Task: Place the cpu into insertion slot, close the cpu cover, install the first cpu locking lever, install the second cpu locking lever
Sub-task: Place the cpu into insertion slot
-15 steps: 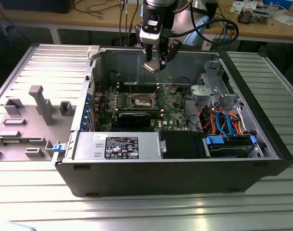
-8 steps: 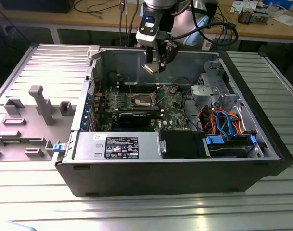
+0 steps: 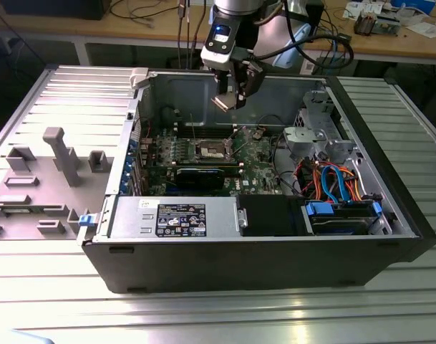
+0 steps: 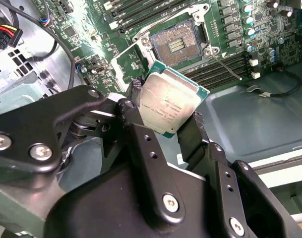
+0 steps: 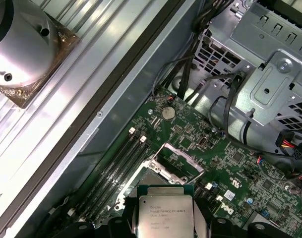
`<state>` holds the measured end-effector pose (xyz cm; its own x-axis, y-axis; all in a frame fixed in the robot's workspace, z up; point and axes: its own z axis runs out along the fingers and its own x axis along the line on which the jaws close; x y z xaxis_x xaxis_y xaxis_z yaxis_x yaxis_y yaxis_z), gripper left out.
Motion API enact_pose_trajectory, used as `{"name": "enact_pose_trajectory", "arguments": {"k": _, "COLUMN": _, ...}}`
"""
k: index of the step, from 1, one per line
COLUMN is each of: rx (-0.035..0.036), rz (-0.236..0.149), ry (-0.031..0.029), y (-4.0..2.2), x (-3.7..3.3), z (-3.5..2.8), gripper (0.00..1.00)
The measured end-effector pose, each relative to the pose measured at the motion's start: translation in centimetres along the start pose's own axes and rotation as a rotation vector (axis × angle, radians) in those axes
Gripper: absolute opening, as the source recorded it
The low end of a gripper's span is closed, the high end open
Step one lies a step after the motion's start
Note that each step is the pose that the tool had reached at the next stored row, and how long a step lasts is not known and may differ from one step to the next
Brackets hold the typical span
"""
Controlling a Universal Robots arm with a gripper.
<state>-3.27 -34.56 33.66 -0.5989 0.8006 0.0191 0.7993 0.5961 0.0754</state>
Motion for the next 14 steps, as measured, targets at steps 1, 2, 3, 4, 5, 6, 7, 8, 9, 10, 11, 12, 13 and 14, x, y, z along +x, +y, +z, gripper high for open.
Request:
{"name": "enact_pose_trajectory", "arguments": {"k": 1, "rx": -0.0002, "rz": 0.003, "ry": -0.0005, "y": 0.00, "x": 0.00, "z": 0.07, "gripper": 0.54}}
{"name": "enact_pose_trajectory", "arguments": {"k": 2, "rx": 0.0001, "rz": 0.012, "ry": -0.0015, "y": -0.01, "x": 0.00, "z": 0.14, "gripper": 0.54}}
{"name": "enact_pose_trajectory", "arguments": {"k": 3, "rx": -0.0002, "rz": 0.036, "ry": -0.0033, "y": -0.03, "x": -0.01, "z": 0.32, "gripper": 0.54}}
{"name": "enact_pose_trajectory", "arguments": {"k": 4, "rx": 0.0001, "rz": 0.048, "ry": -0.0040, "y": -0.04, "x": -0.01, "z": 0.42, "gripper": 0.54}}
{"name": "enact_pose_trajectory", "arguments": {"k": 5, "rx": 0.0007, "rz": 0.059, "ry": -0.0042, "y": -0.04, "x": -0.01, "z": 0.51, "gripper": 0.54}}
{"name": "enact_pose_trajectory", "arguments": {"k": 6, "rx": 0.0019, "rz": 0.077, "ry": -0.0045, "y": -0.06, "x": -0.01, "z": 0.69, "gripper": 0.54}}
{"name": "enact_pose_trajectory", "arguments": {"k": 7, "rx": 0.0030, "rz": 0.091, "ry": -0.0063, "y": -0.07, "x": -0.02, "z": 0.94, "gripper": 0.54}}
{"name": "enact_pose_trajectory", "arguments": {"k": 8, "rx": 0.0033, "rz": 0.101, "ry": -0.0078, "y": -0.09, "x": -0.02, "z": 1.18, "gripper": 0.54}}
{"name": "enact_pose_trajectory", "arguments": {"k": 9, "rx": 0.0035, "rz": 0.107, "ry": -0.0086, "y": -0.11, "x": -0.02, "z": 1.34, "gripper": 0.54}}
{"name": "enact_pose_trajectory", "arguments": {"k": 10, "rx": 0.0036, "rz": 0.112, "ry": -0.0090, "y": -0.12, "x": -0.02, "z": 1.43, "gripper": 0.54}}
{"name": "enact_pose_trajectory", "arguments": {"k": 11, "rx": 0.0046, "rz": 0.118, "ry": -0.0088, "y": -0.15, "x": -0.01, "z": 1.53, "gripper": 0.54}}
{"name": "enact_pose_trajectory", "arguments": {"k": 12, "rx": 0.0074, "rz": 0.120, "ry": -0.0070, "y": -0.21, "x": 0.03, "z": 1.62, "gripper": 0.54}}
{"name": "enact_pose_trajectory", "arguments": {"k": 13, "rx": 0.0095, "rz": 0.120, "ry": -0.0060, "y": -0.23, "x": 0.04, "z": 1.66, "gripper": 0.54}}
{"name": "enact_pose_trajectory", "arguments": {"k": 14, "rx": 0.0097, "rz": 0.120, "ry": -0.0056, "y": -0.24, "x": 0.05, "z": 1.67, "gripper": 0.54}}
